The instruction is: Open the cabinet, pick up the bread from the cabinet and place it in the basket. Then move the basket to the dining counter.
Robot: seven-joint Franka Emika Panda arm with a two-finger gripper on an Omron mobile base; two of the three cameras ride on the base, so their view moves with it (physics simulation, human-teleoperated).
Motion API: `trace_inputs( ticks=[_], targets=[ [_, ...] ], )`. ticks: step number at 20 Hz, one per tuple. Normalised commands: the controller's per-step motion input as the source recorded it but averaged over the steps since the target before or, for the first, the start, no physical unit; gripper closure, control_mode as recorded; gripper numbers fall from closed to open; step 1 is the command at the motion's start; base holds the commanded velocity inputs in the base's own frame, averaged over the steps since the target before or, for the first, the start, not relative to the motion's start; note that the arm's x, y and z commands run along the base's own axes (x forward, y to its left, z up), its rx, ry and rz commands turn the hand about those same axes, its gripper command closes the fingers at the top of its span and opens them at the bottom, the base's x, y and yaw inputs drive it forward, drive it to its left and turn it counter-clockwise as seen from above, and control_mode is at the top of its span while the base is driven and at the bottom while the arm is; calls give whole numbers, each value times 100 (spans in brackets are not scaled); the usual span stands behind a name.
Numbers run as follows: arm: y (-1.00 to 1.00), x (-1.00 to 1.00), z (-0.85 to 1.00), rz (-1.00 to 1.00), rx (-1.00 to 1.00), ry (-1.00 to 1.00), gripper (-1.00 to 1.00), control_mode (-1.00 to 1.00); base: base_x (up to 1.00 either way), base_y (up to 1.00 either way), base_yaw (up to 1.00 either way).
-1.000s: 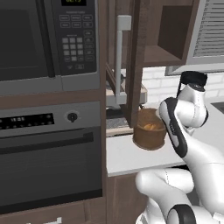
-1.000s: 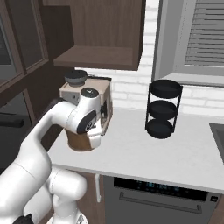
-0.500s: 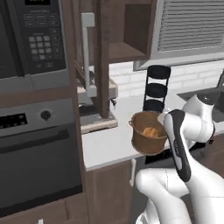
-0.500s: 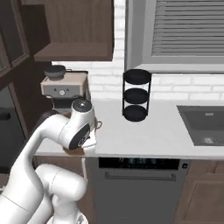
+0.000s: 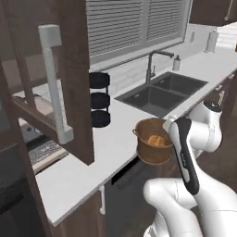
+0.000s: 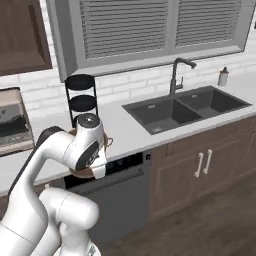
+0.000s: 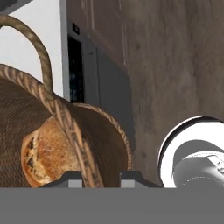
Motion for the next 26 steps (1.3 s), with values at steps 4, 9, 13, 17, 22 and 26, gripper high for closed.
trace_inputs(
  ticks=[4, 9, 13, 17, 22, 26],
  targets=[
    [0, 0, 0, 0, 0, 0, 100, 100, 1, 17, -91],
    [0, 0, 0, 0, 0, 0, 100, 100, 0, 21, -97],
    [0, 0, 0, 0, 0, 0, 100, 100, 0, 19, -99],
    [0, 0, 0, 0, 0, 0, 100, 100, 0, 17, -99],
    [0, 0, 0, 0, 0, 0, 100, 100, 0, 17, -99],
    [0, 0, 0, 0, 0, 0, 100, 100, 0, 15, -99]
  ],
)
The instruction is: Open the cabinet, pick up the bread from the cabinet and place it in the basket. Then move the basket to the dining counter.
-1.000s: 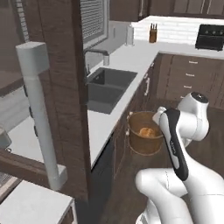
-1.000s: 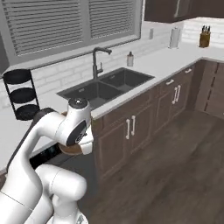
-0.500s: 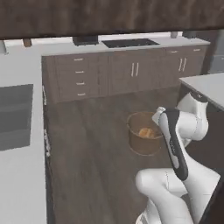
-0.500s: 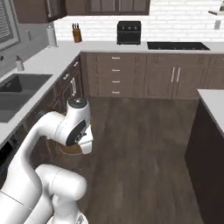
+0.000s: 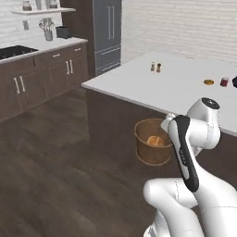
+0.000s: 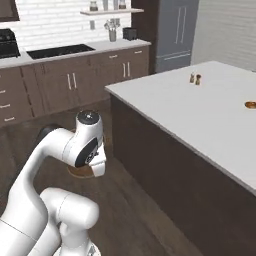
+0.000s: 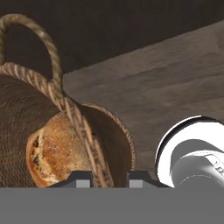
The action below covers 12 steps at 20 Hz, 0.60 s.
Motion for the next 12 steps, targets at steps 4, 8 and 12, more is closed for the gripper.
trace_inputs(
  ticks=[4, 8, 12],
  targets=[
    [0, 0, 0, 0, 0, 0, 100, 100, 4, 15, -96],
    [0, 0, 0, 0, 0, 0, 100, 100, 74, 41, -69],
    [0, 0, 0, 0, 0, 0, 100, 100, 100, 43, -34]
  ],
)
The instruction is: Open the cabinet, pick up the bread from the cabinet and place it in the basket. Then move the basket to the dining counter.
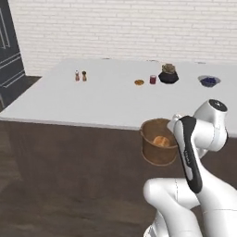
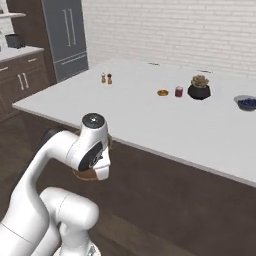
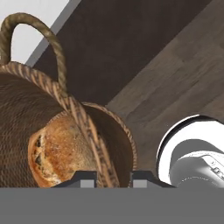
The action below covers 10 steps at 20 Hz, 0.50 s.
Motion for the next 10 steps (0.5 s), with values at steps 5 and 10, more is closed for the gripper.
trace_inputs(
  ticks=[5, 10],
  targets=[
    [0, 0, 0, 0, 0, 0, 100, 100, 100, 68, -15],
    [0, 0, 0, 0, 0, 0, 100, 100, 100, 93, -16]
  ],
)
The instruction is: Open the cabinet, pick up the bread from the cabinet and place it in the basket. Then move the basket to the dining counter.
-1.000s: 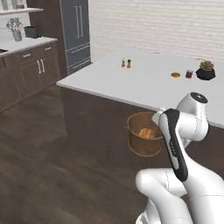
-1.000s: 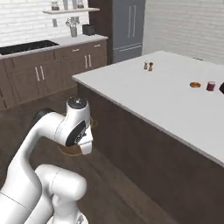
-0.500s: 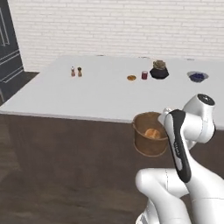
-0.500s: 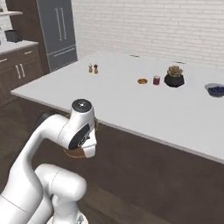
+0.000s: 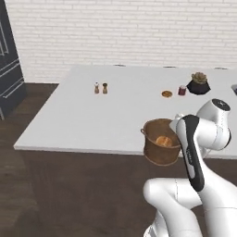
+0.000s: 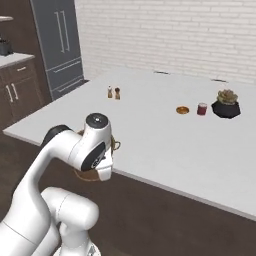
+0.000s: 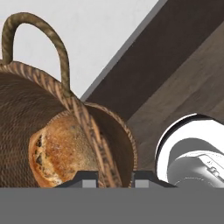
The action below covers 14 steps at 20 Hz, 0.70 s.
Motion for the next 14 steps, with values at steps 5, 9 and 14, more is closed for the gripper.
trace_inputs(
  ticks=[5, 9, 14],
  targets=[
    [0, 0, 0, 0, 0, 0, 100, 100, 100, 76, -28],
    [0, 0, 0, 0, 0, 0, 100, 100, 74, 47, -21],
    [0, 0, 0, 0, 0, 0, 100, 100, 51, 20, -10]
  ],
)
